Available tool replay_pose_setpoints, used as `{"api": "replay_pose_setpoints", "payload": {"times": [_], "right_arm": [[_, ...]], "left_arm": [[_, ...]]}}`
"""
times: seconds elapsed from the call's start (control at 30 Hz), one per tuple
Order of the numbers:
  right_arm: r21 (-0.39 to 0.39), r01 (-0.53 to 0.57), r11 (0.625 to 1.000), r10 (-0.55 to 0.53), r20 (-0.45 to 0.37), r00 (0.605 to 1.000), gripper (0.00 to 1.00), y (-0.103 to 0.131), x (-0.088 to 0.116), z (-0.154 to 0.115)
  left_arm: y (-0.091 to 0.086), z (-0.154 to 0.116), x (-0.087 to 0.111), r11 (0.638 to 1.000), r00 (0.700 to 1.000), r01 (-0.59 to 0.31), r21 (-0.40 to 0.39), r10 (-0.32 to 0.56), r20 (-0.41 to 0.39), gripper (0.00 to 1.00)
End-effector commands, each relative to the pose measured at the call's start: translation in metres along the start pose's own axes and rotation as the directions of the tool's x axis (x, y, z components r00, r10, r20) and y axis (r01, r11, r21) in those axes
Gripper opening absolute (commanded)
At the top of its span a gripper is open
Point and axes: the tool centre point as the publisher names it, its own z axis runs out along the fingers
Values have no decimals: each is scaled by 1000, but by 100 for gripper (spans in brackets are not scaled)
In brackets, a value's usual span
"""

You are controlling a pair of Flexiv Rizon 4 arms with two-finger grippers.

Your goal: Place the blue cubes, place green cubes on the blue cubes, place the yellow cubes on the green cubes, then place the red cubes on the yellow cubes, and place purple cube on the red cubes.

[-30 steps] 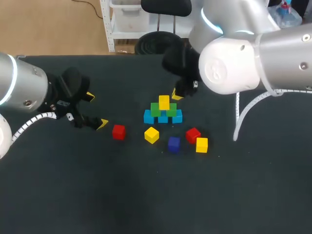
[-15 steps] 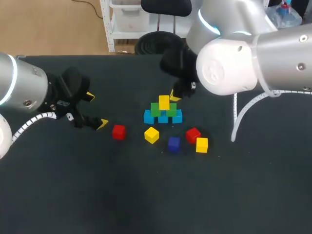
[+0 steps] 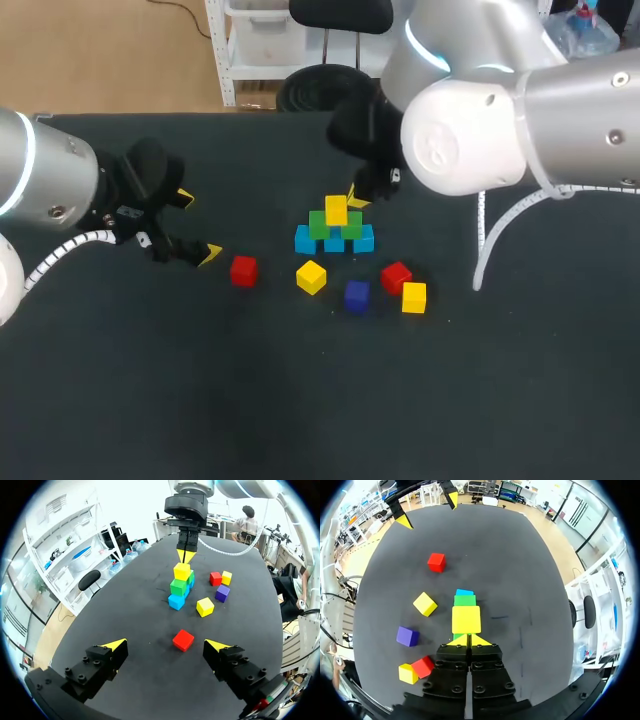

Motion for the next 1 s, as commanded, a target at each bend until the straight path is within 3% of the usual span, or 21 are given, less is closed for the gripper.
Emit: {"api": "replay_pose_setpoints", "payload": {"times": [0.03,0.37,0.7,0.73,0.83,0.93,1.0], "right_arm": [[-1,1,1000,-1,1,1000,0,0,0,0],[1,-5,1000,5,3,1000,0,-1,4,-3],[15,-13,1000,12,18,1000,0,9,24,-21],[19,-10,1000,9,17,1000,2,11,27,-24],[23,-7,1000,7,15,1000,27,18,38,-29],[31,-2,1000,2,10,1000,40,27,47,-34],[26,11,1000,-11,11,1000,42,35,53,-37]], "left_arm": [[0,0,1,1000,1000,-1,1,1,4,100],[0,0,1,1000,1000,-1,1,1,4,100],[0,0,1,1000,1000,-1,1,1,4,100],[0,0,1,1000,1000,-1,1,1,4,100],[0,0,1,1000,1000,-1,1,1,4,100],[0,0,1,1000,1000,-1,1,1,4,100],[0,0,1,1000,1000,-1,1,1,4,100]]}}
